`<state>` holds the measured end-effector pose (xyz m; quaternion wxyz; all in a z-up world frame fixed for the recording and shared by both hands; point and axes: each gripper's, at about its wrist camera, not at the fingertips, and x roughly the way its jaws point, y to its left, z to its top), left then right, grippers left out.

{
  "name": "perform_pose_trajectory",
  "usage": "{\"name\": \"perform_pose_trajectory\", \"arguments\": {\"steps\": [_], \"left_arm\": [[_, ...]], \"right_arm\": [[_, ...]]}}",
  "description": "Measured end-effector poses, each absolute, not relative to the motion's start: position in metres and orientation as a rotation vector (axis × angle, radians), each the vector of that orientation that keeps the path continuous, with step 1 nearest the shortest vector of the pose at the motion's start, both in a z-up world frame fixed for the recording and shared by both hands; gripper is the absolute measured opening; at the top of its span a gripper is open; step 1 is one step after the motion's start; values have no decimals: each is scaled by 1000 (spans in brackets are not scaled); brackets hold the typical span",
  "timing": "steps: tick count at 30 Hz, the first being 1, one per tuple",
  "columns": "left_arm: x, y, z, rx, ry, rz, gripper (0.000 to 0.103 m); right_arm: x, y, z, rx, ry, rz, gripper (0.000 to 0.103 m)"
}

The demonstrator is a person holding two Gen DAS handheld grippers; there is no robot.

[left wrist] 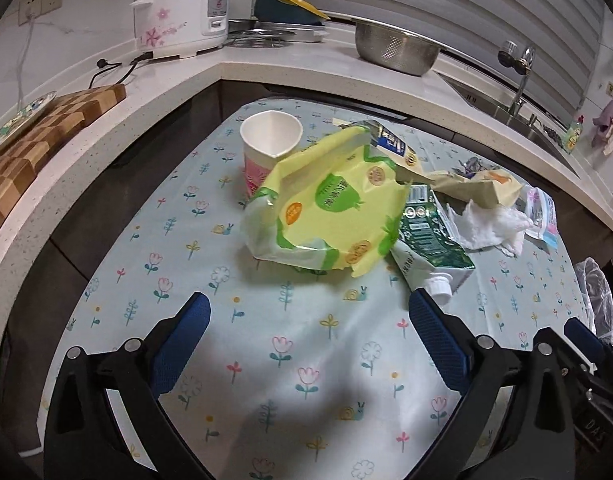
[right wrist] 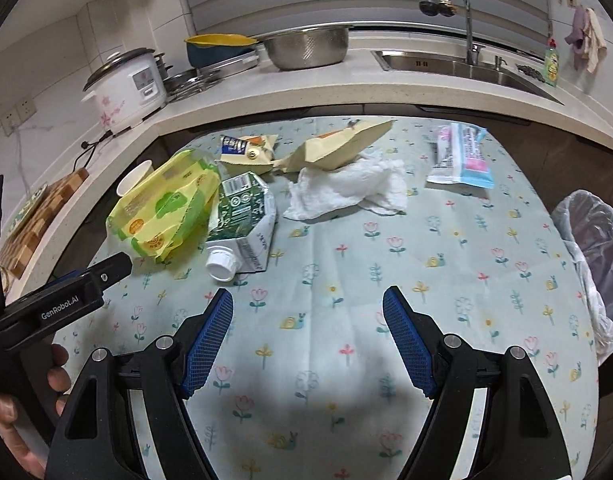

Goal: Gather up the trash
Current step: 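Move both tools back toward the wipes pack and milk carton, then grasp the green milk carton with the right tool while the left tool grasps the wipes pack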

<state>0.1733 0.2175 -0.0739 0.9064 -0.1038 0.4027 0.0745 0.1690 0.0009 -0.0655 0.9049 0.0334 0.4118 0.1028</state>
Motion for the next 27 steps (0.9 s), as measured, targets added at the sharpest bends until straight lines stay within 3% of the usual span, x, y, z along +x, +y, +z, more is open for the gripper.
{"name": "perform_pose_trajectory", "arguments": {"steps": [19,23,24,26,27], "left_arm": [[238,257,-97,-292,864,145,94],[244,259,-103,-306,883,122,76],[245,258,-104,-306,888,114,67],[246,256,-105,-298,900,103,58],[245,255,-105,-295,899,104,53]], "right_arm": [[240,75,-112,23,906,242,79],[246,74,-117,40,907,233,77],[246,73,-118,43,908,234,70],[246,71,-120,51,923,245,55],[244,69,-120,57,923,247,55]]}}
